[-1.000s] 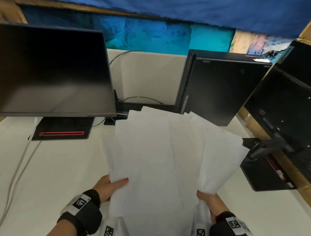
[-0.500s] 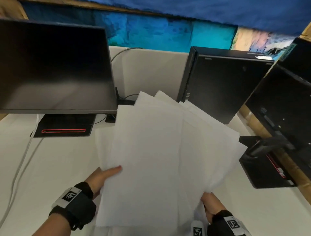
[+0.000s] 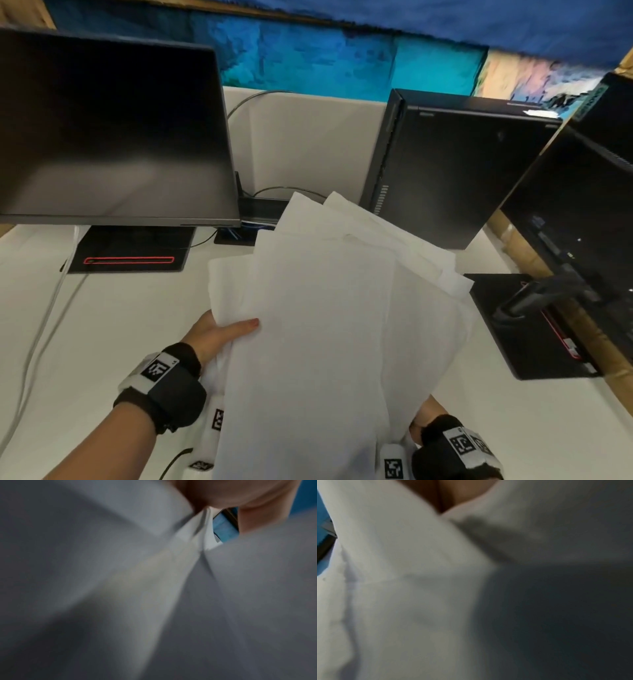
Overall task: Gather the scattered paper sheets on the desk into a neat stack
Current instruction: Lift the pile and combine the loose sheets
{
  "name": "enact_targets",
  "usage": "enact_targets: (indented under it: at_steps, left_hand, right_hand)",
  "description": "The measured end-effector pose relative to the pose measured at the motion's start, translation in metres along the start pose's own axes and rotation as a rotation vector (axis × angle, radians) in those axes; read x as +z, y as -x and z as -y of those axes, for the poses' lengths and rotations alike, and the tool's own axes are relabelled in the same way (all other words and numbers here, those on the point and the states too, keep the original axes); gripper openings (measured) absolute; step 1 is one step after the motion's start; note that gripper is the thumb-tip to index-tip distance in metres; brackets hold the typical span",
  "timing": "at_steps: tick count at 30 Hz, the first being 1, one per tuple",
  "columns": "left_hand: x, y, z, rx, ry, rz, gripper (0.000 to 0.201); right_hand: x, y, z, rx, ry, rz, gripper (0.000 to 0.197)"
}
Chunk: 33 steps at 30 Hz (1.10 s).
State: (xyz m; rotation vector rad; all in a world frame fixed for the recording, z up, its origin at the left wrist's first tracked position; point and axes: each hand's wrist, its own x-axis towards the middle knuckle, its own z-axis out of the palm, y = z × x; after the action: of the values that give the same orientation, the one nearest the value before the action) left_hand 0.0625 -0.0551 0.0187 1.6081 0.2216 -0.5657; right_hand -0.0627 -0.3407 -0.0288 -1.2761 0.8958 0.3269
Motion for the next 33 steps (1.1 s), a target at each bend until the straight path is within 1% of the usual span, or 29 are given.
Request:
enact_targets:
  at_steps: [2,3,5,6,7,8,9,10,11,13,14,16,17,19,22,24,26,28,31,33]
  left_hand:
    - [-0.003,-0.005,0.004,-0.029,-0.056,0.002,0.048]
    - [-0.005,-0.007,0.008,-0.043,-0.082,-0.013,0.041]
    - [-0.009,-0.010,0.019,-0.062,-0.110,-0.079,0.038]
    - [-0.009,-0.010,0.024,-0.064,-0.106,-0.118,0.037]
    - [-0.009,-0.009,0.028,-0.066,-0.087,-0.149,0.038]
    - [-0.009,-0.009,0.030,-0.071,-0.061,-0.177,0.038]
    - [-0.009,-0.008,0.032,-0.072,-0.034,-0.194,0.039]
    - [-0.008,-0.007,0.032,-0.069,-0.012,-0.196,0.040]
    - [-0.008,-0.005,0.032,-0.062,0.005,-0.183,0.042]
    - [-0.005,0.001,0.028,-0.064,0.045,-0.106,0.052]
    - [-0.003,0.004,0.028,-0.067,0.069,-0.056,0.063]
    - [0.001,0.009,0.032,-0.078,0.096,0.028,0.085]
    - [0.003,0.012,0.036,-0.086,0.105,0.057,0.092]
    - [0.006,0.016,0.047,-0.094,0.096,0.104,0.099]
    - [0.009,0.024,0.055,-0.090,0.014,0.199,0.099]
    - [0.007,0.025,0.050,-0.100,-0.032,0.257,0.096]
    - [0.003,0.021,0.040,-0.093,-0.041,0.259,0.099]
    - [-0.004,0.015,0.026,-0.026,0.014,0.207,0.100]
    - [-0.011,0.008,0.007,0.067,0.123,0.136,0.100]
    - [-0.008,0.008,-0.001,0.102,0.104,0.137,0.100]
  right_hand:
    - [0.002,0.004,0.004,0.007,0.005,0.006,0.030]
    - [0.003,0.008,0.006,0.010,-0.029,0.027,0.030]
    - [0.008,0.022,0.011,-0.038,-0.148,0.037,0.031]
    - [0.008,0.025,0.012,-0.070,-0.222,0.053,0.039]
    - [0.005,0.023,0.010,-0.108,-0.242,0.089,0.059]
    - [0.003,0.018,0.006,-0.158,-0.205,0.121,0.089]
    - [0.000,0.013,0.002,-0.169,-0.172,0.196,0.121]
    - [0.001,0.011,0.000,-0.158,-0.144,0.236,0.138]
    - [0.004,0.008,-0.001,-0.155,-0.115,0.237,0.137]
    - [0.008,0.002,-0.001,-0.202,-0.046,0.251,0.115]
    - [0.010,0.003,0.002,-0.229,-0.026,0.252,0.104]
    - [0.010,0.003,0.001,-0.250,-0.071,0.251,0.093]
    - [0.010,0.005,0.001,-0.254,-0.103,0.267,0.091]
    - [0.008,0.005,-0.004,-0.253,-0.134,0.261,0.092]
    - [0.005,0.004,-0.008,-0.220,-0.153,0.260,0.090]
    - [0.005,0.003,-0.006,-0.222,-0.102,0.274,0.096]
    - [0.005,0.003,-0.003,-0.245,-0.080,0.291,0.098]
    - [0.004,0.005,0.000,-0.250,-0.072,0.309,0.097]
    - [0.004,0.007,0.002,-0.208,-0.081,0.383,0.083]
    - [0.006,0.010,0.006,-0.210,-0.051,0.413,0.080]
